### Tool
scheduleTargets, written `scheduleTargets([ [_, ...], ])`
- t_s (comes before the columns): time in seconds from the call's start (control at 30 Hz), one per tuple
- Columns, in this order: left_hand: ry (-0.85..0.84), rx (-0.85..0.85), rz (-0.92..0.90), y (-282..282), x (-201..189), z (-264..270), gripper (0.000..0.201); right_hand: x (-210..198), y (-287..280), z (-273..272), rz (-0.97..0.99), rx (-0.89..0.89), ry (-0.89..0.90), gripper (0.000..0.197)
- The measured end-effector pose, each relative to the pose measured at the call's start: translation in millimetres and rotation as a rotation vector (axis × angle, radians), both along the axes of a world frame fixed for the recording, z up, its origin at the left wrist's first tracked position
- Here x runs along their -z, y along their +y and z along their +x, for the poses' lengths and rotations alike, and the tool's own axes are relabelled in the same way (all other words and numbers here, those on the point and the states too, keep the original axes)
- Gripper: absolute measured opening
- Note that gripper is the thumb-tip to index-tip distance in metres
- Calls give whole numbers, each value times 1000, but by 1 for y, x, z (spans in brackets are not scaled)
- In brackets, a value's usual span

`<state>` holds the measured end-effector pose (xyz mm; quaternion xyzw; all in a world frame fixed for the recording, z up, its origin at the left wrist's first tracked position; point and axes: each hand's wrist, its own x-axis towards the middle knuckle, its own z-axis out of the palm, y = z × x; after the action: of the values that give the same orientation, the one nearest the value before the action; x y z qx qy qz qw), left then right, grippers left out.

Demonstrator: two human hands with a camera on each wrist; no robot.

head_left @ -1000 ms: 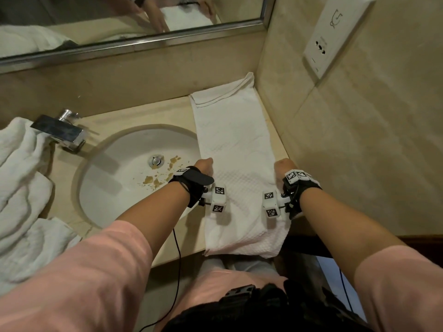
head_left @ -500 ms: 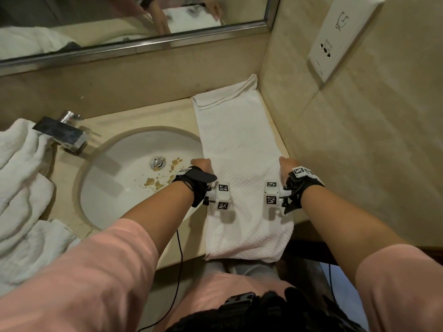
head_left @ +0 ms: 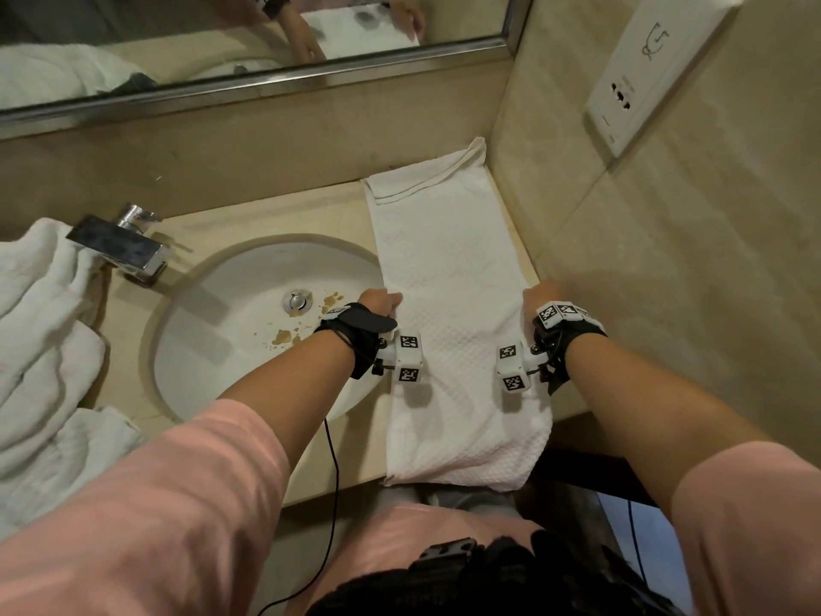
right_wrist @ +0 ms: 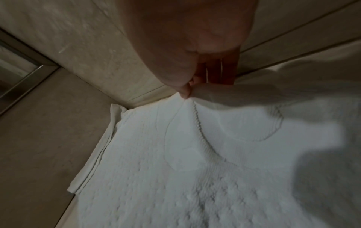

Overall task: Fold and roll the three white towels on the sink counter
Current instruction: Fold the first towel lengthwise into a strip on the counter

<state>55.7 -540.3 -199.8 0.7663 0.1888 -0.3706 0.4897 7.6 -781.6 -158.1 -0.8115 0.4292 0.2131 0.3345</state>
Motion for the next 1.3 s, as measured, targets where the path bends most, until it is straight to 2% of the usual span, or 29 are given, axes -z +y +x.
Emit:
scheduleTargets([
  [0.07,-22,-23,-26,1,4,2,24,-3,3,-5,-205,-328,57,41],
  [0.1,-33,-38,-37,0,4,2,15,-7,5,-6,-257,-420,86,41],
  [0.13,-35,-53,-37,0,4,0,11,-3,3,-8,-195,-327,31,40],
  [0.2,-37,-57,-9,-1,7,-3,23,8,-4,-7,-46,-33,-75,38],
  [0.27,-44,-55,-10,1,8,-4,33,13,-5,-10,-68,-21,-133,39],
  [0.33,-23,-72,-61,6,12,-4,37,15,-3,-13,-72,-16,-107,42],
  [0.43,44,-37,-67,11,8,-9,20,16,4,-23,-97,-31,-66,46],
  [0.47,76,-21,-76,13,12,-9,29,16,5,-26,-105,-34,-47,48],
  [0.53,125,34,-24,17,28,-7,73,17,8,-35,-129,-30,-6,49],
  [0.57,142,80,-19,19,37,-5,79,18,9,-39,-142,-30,9,51],
  [0.6,149,135,-9,18,35,-8,68,18,10,-43,-154,-27,18,52],
  [0.67,160,214,-3,17,19,-16,35,17,11,-52,-175,-34,34,53],
  [0.7,162,226,7,17,12,-21,25,18,12,-57,-181,-42,41,52],
  [0.77,140,216,35,15,10,-26,17,21,12,-65,-180,-42,31,51],
  [0.9,42,183,115,12,0,-35,21,24,13,-81,-171,-25,55,55],
  [1.0,30,145,86,11,5,-38,20,25,12,-91,-178,-31,61,46],
  [1.03,39,142,77,12,9,-38,28,25,12,-94,-179,-32,66,44],
  [1.07,47,156,80,12,5,-40,29,24,13,-97,-178,-37,73,43],
  [1.13,44,201,90,14,9,-42,11,22,14,-103,-183,-56,88,42],
  [1.2,18,240,105,16,8,-45,21,21,13,-109,-189,-85,106,41],
  [1.3,3,264,120,16,10,-48,23,19,7,-118,-189,-158,124,33],
])
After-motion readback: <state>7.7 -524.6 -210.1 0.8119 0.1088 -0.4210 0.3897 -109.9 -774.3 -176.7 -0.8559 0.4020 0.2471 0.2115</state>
